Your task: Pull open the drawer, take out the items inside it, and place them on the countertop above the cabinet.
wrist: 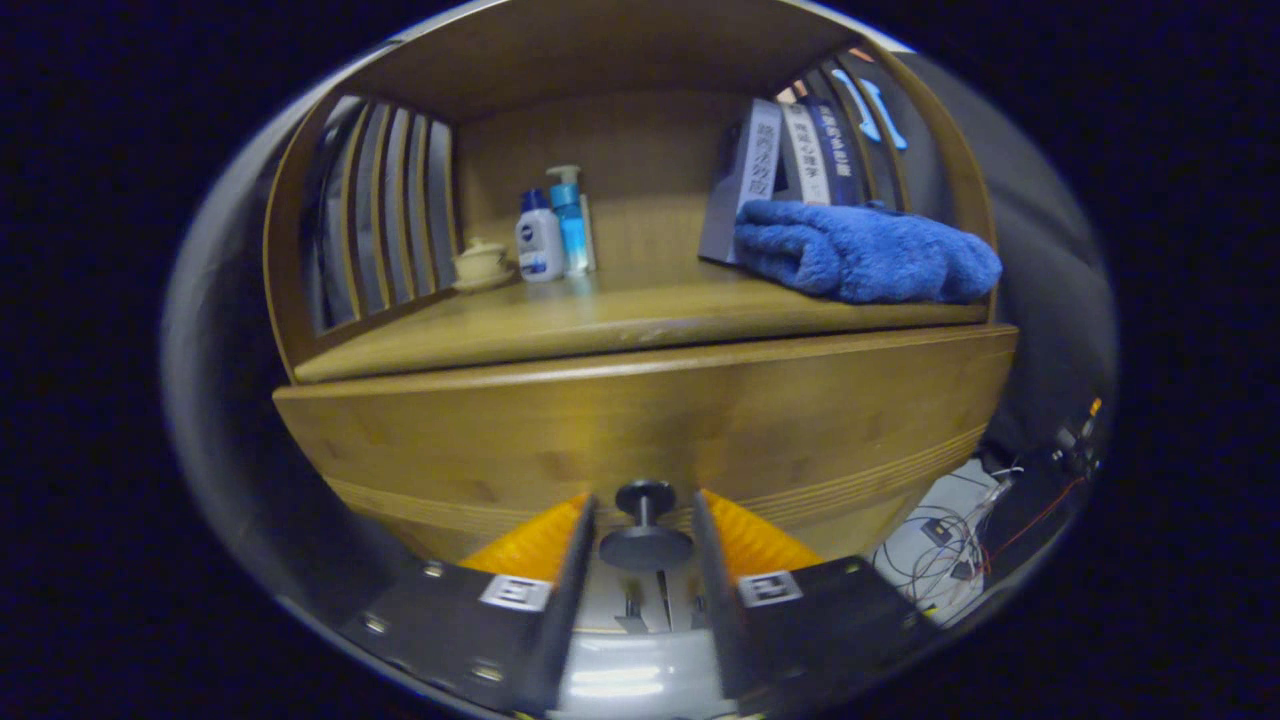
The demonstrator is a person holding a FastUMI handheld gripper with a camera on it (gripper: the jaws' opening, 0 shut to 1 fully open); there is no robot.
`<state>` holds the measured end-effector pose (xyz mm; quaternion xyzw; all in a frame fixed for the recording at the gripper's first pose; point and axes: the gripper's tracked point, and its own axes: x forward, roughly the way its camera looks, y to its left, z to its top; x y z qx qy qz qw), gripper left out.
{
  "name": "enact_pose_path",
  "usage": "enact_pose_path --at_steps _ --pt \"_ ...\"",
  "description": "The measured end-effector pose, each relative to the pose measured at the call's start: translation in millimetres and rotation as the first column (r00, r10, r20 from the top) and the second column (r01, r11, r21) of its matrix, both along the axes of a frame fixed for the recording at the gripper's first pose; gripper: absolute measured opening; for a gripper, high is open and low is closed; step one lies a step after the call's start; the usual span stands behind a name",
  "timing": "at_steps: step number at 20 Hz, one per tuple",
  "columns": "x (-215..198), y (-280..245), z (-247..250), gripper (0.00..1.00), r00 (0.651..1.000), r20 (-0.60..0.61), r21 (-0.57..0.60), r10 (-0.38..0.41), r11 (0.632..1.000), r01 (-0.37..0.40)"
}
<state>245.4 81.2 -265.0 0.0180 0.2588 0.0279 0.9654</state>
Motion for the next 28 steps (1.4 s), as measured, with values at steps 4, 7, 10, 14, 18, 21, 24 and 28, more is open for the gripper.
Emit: enact_pose_path --at_steps 4,7,10,14,18,21,24,28 --pt "-1 1 0 0.42 1.000 0.015 0.000 -0.006 1.000 0.006" --pt "0 1 -2 0.37 1.000 -0.002 -0.002 -0.028 1.000 0.028" --pt "0 -2 -2 0.25 0.999 -0.003 -0.007 -0.033 0.999 0.033" --pt "-9 -2 -1 0.25 0.997 -0.003 -0.026 -0.075 0.997 0.075" --pt "-39 -4 5 0.26 0.994 0.013 0.000 -0.111 0.994 0.111" --pt "-65 -7 8 0.25 0.991 0.017 -0.002 -0.136 0.991 0.136" --pt "-90 -10 12 0.25 0.989 0.013 -0.026 -0.147 0.989 0.147" --pt "-114 -13 15 0.25 0.985 0.010 -0.041 -0.171 0.984 0.171"
